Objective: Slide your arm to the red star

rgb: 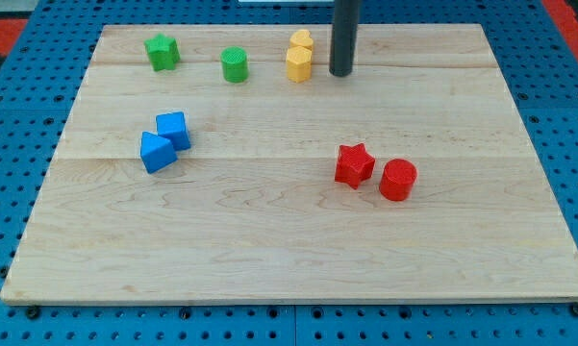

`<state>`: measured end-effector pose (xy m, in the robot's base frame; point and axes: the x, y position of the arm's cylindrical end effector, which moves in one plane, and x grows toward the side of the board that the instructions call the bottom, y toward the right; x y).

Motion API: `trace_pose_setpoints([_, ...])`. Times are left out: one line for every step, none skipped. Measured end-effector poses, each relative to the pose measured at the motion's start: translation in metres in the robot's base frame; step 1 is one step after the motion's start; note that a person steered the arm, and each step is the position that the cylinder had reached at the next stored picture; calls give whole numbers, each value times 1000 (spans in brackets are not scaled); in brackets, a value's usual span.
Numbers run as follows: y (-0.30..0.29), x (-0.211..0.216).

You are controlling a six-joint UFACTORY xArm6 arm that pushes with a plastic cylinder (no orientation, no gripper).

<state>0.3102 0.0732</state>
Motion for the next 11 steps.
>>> trace_pose_setpoints([0,9])
trace_pose_setpoints([-27,10])
trace_pose_setpoints([-58,12])
trace_pose_setpoints([-60,32])
trace_pose_setpoints([-71,98])
trace_pose_setpoints([-76,125])
trace_pose_setpoints([-76,151])
trace_pose_setpoints([-76,185])
trace_pose_setpoints([-70,186])
trace_pose_setpoints([-33,186])
trace_pose_setpoints([-28,186])
